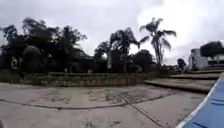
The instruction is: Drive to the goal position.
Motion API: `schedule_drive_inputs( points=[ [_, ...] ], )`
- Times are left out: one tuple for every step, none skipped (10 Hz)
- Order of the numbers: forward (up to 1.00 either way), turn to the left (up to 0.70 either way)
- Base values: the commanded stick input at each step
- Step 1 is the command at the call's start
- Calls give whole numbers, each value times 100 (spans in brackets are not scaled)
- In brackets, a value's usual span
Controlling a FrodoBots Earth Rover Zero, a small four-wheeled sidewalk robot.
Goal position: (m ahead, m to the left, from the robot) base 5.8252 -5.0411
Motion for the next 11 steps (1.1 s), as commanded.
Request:
schedule_drive_inputs(
  points=[
    [0,-50],
    [0,-50],
    [0,-50],
    [0,-50],
    [0,-50],
    [0,-50],
    [0,-50],
    [0,-50],
    [0,-50],
    [0,-50],
    [0,-50]
  ],
)
